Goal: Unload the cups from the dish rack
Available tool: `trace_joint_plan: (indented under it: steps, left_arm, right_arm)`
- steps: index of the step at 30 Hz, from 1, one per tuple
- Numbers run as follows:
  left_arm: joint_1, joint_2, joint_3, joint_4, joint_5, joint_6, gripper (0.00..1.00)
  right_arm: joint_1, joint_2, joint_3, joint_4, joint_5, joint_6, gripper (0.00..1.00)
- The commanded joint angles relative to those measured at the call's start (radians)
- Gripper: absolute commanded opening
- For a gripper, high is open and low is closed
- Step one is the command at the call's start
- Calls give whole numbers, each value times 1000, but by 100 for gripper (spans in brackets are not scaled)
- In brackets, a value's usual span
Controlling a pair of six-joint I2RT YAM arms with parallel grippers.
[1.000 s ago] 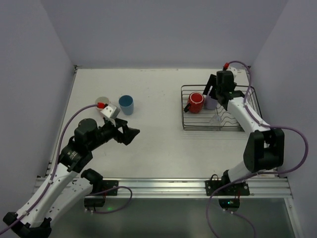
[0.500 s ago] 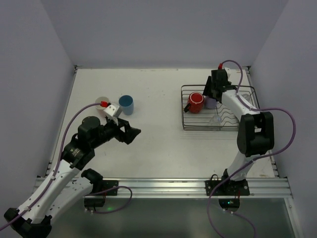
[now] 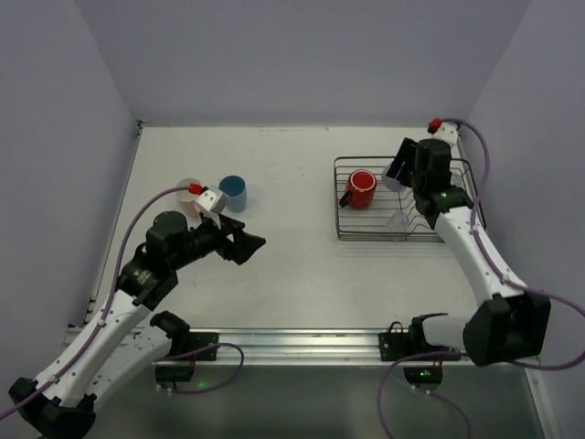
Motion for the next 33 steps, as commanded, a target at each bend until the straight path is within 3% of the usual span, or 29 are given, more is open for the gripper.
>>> trace_joint_plan:
  steps: [1, 4, 8, 10, 14, 19, 25, 28, 33]
  left_arm:
    - [5, 6, 24, 125, 122, -102, 80]
    - [2, 35, 21, 250, 207, -190, 79]
    - [-1, 81, 0, 424, 276, -313, 77]
    - [-4, 106, -19, 511, 288, -378, 76]
    - [-10, 156, -48, 654, 294, -484, 76]
    - [-28, 256, -79, 819, 302, -613, 75]
    - [-83, 328, -66, 892, 288, -659, 69]
    - [-110, 348, -62, 916, 279, -667, 64]
    - [-143, 380, -62, 976, 281, -690, 45]
  right_arm:
    - [27, -192, -77, 115, -102, 58, 29]
    - [36, -403, -227, 197, -279, 167, 28]
    - [42, -563, -369, 330, -551, 320, 28]
    - [44, -603, -454, 422, -740, 403, 28]
    - [102, -637, -561, 714, -906, 620, 28]
    - [247, -611, -585, 810, -894, 640, 29]
    - [264, -537, -616, 962, -923, 707, 29]
    - [277, -513, -624, 994, -927, 720, 29]
    - [289, -480, -630, 1019, -921, 727, 29]
